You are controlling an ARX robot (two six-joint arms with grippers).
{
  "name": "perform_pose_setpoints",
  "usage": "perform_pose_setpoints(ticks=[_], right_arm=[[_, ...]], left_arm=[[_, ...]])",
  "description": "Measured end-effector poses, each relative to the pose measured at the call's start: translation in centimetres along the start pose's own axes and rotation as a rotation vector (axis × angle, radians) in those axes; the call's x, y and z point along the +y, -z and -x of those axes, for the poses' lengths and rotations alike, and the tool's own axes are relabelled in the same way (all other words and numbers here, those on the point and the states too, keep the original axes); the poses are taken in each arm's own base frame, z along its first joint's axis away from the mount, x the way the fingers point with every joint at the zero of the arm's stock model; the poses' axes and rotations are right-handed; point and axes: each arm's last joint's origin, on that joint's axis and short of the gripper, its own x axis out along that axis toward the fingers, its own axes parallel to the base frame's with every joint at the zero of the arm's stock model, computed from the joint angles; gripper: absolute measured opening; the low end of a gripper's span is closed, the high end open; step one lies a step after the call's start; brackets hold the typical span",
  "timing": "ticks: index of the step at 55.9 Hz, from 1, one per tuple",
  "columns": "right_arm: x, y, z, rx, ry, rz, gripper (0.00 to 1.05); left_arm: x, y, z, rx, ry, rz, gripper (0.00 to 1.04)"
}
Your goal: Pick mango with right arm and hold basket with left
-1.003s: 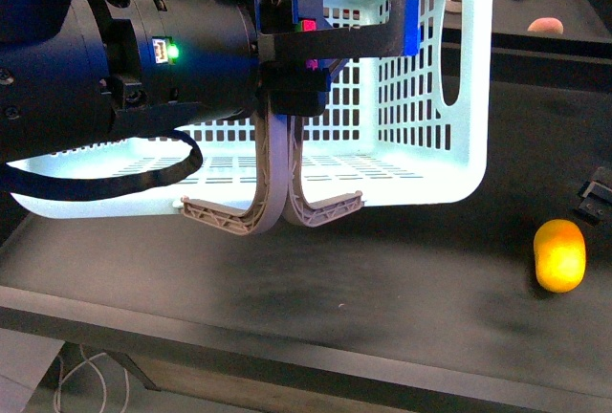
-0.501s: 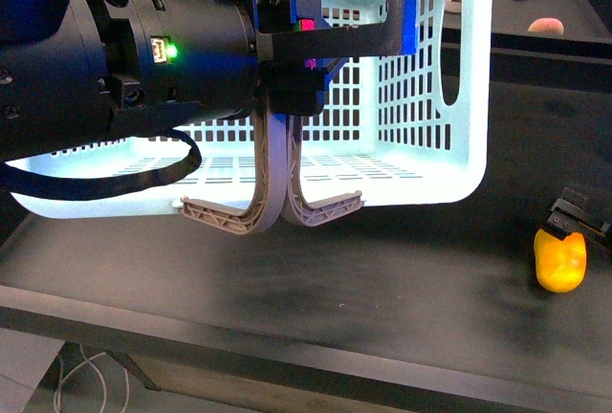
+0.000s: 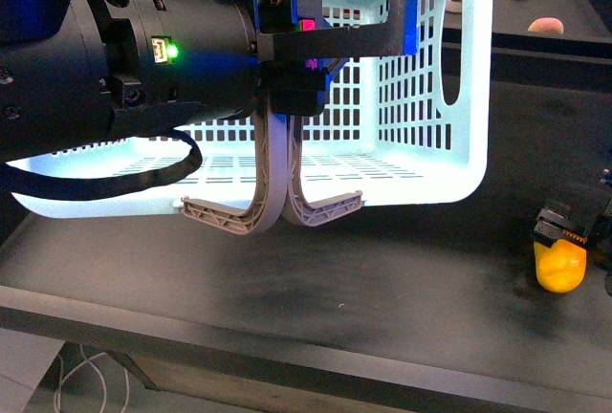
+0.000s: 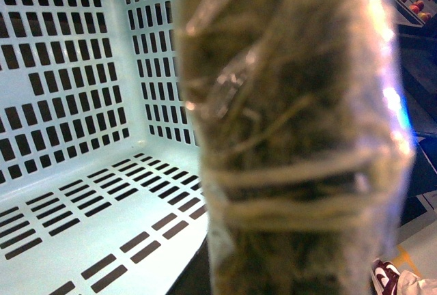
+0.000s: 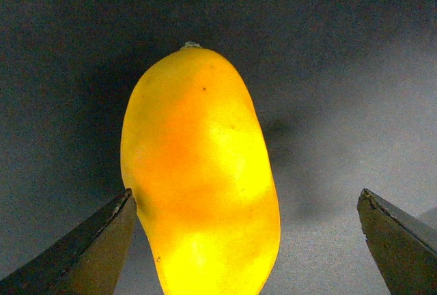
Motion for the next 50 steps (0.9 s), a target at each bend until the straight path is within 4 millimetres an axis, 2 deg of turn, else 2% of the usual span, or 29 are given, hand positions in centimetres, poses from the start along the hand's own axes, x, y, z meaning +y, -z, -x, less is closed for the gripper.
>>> perform_pose_setpoints(ticks=[50], right_arm=[[0.9,0.1,-2.6,0.005,0.027,0.030,0.96]], left_arm=[[0.0,0.0,0.0,0.000,0.000,0.000,0.04]])
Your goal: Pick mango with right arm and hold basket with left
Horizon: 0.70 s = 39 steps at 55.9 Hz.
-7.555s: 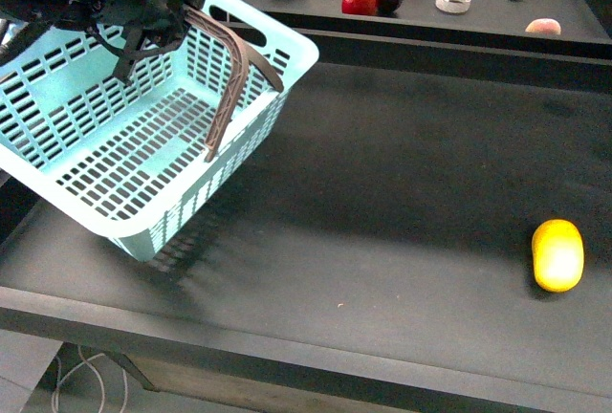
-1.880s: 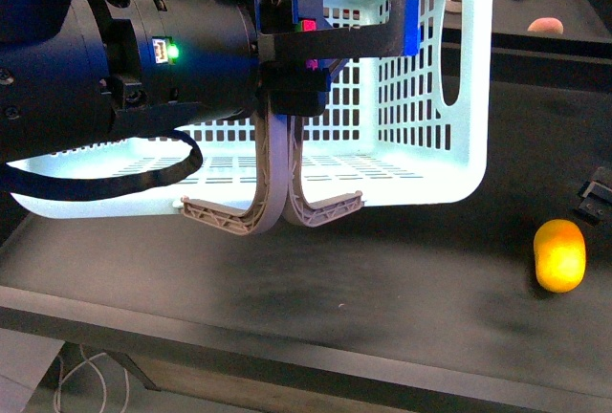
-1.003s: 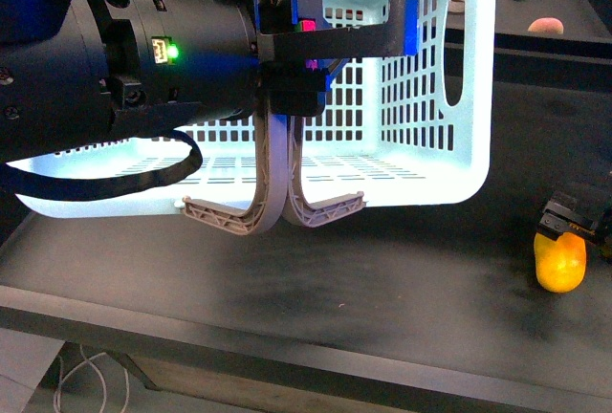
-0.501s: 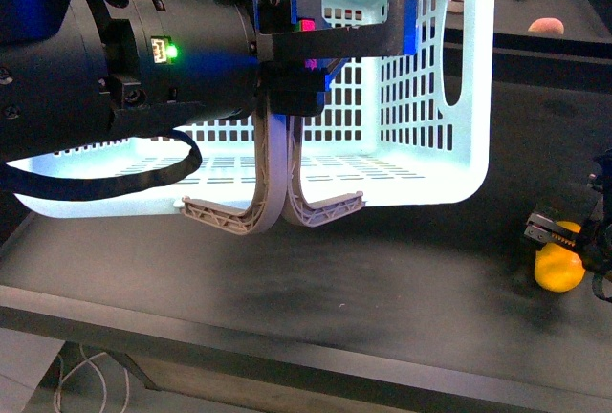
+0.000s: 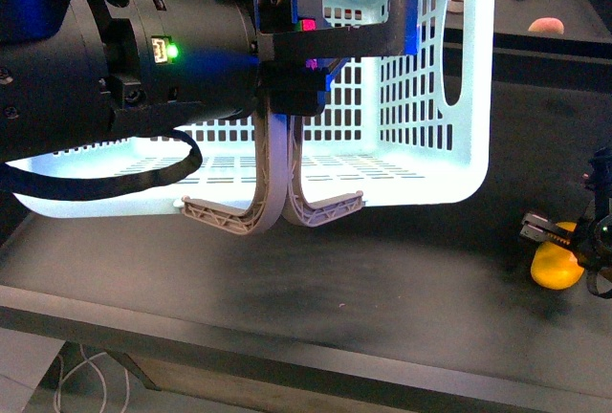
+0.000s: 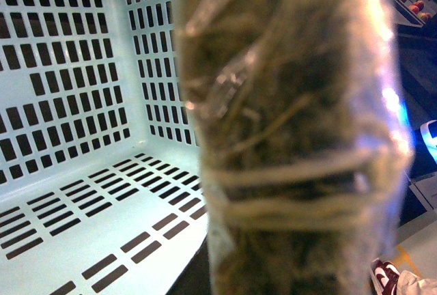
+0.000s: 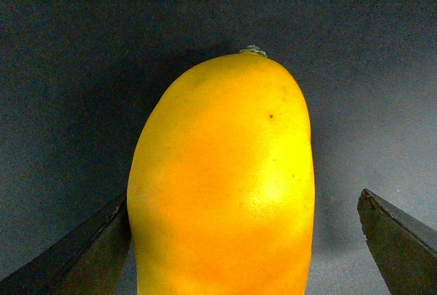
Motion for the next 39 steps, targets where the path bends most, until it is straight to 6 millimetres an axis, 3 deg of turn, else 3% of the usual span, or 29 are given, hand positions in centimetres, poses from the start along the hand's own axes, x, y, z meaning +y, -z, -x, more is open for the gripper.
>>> perform_pose_setpoints(ticks=[14,27,39], right_arm=[[-0.11,0.70,-0.73,0.015,0.009,0.013,0.96],[-0.12,0.73,-0.81,0.011,0.013,0.020,0.66],[-0.14,0.68,-0.81,0.001,0.008,0.019,0.61]], left_arm=[[0.00,0.00,0.00,0.000,0.000,0.000,0.04],[0.00,0.00,0.00,0.000,0.000,0.000,0.04],[0.00,0.00,0.00,0.000,0.000,0.000,0.04]])
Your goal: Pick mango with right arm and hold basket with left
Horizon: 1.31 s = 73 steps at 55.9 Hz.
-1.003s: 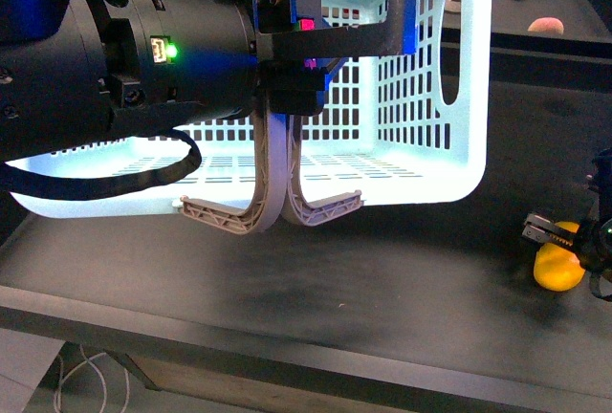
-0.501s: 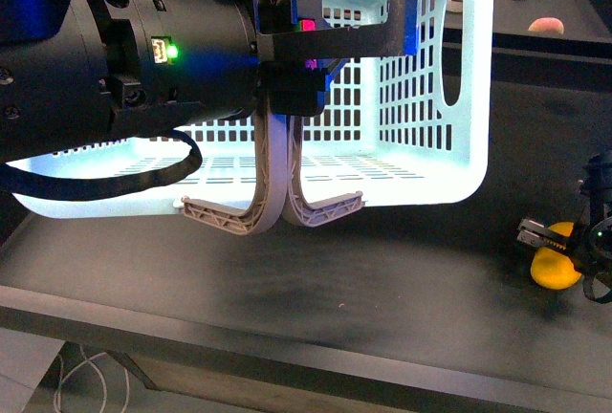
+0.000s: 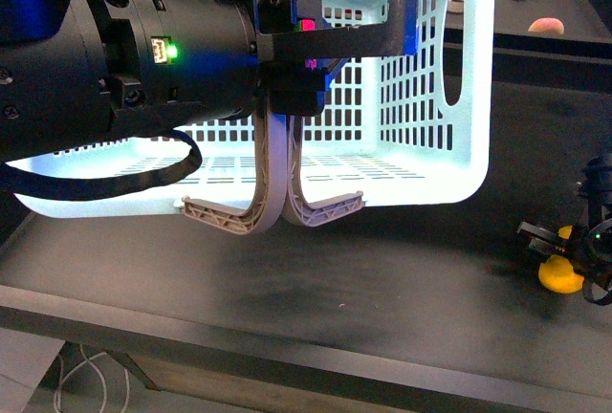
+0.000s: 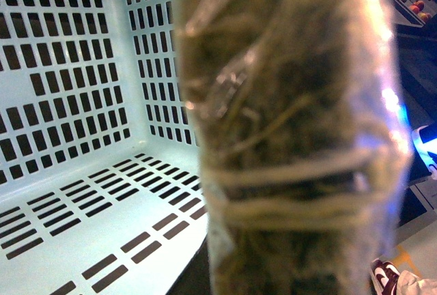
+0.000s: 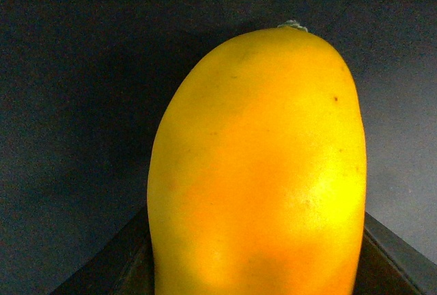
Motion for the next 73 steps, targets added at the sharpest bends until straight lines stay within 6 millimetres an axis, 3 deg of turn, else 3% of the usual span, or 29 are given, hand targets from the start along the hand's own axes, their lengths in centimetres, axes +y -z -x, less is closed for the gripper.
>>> perform_pose_setpoints(ticks=[17,26,38,58,73], right_arm=[[-0.7,-1.1,2.5,-0.020,-0.050,-0.020,0.61],[-0.7,-4.4,7.1,-0.112,-0.134,-0.042,0.61],[-0.7,-6.4,11.7,-0.168,-0.246,-0.070,0.60],[-0.1,-7.6,19.6,-0.240,-0.431,-0.072,0.60],[1.9,-8.0,26.8,-0.310,-0.633,-0.001,0.60]], left_arm=[[0.0,0.0,0.0,0.000,0.000,0.000,0.04],[0.0,0.0,0.0,0.000,0.000,0.000,0.04],[0.0,0.0,0.0,0.000,0.000,0.000,0.04],[0.0,0.0,0.0,0.000,0.000,0.000,0.04],[0.0,0.0,0.0,0.000,0.000,0.000,0.04]])
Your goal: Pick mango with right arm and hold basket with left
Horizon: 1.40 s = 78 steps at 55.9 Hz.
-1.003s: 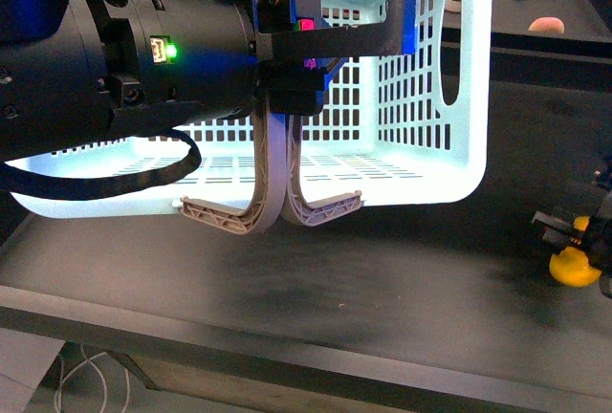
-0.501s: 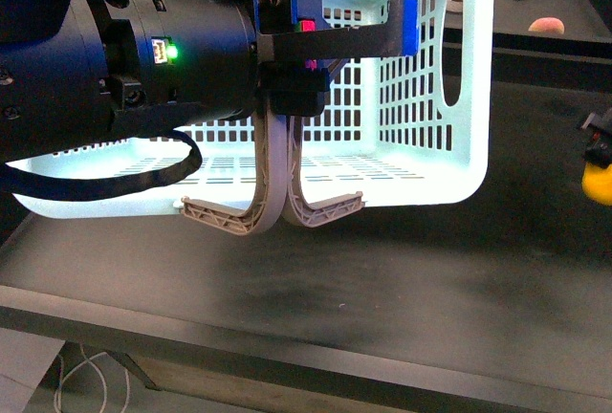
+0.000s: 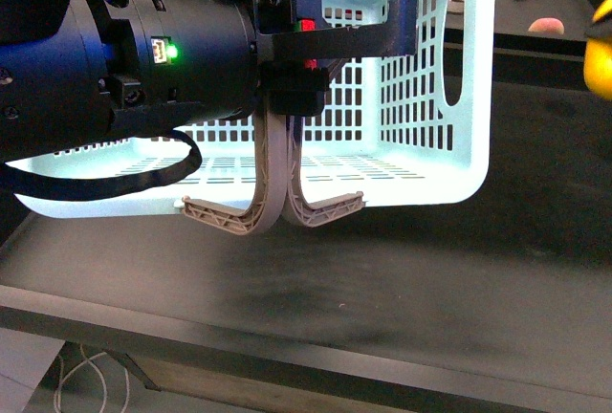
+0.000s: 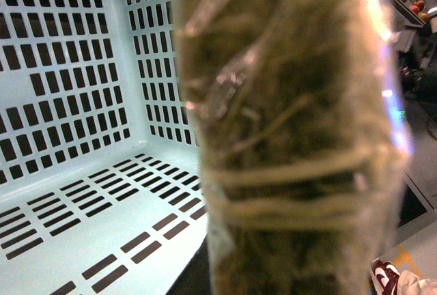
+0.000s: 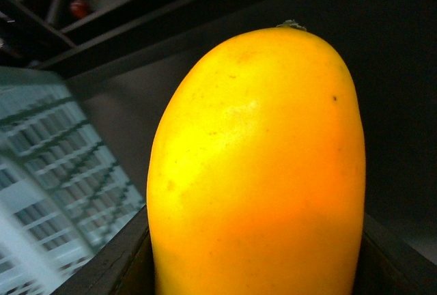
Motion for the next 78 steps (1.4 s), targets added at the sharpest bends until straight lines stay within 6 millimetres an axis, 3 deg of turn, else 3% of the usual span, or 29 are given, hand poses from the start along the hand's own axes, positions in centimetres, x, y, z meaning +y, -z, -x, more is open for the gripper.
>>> perform_pose_setpoints(ticks=[18,37,52,71,78], right_arm=[[6.9,-0.4,3.0,-0.017,-0.223,0.100,0.60],[11.7,1.4,2.2,0.036,-0.323,0.169,0.60],[14.0,2.8,-0.6,0.082,-0.304,0.192,0.60],[15.4,4.3,-2.7,0.117,-0.282,0.207,0.60],[15.6,4.5,-3.0,0.105,-0.283,0.204,0.78]], left_arm=[[0.0,0.0,0.0,0.000,0.000,0.000,0.04],[0.0,0.0,0.0,0.000,0.000,0.000,0.04],[0.0,0.0,0.0,0.000,0.000,0.000,0.04],[0.0,0.0,0.0,0.000,0.000,0.000,0.04],[0.0,0.0,0.0,0.000,0.000,0.000,0.04]])
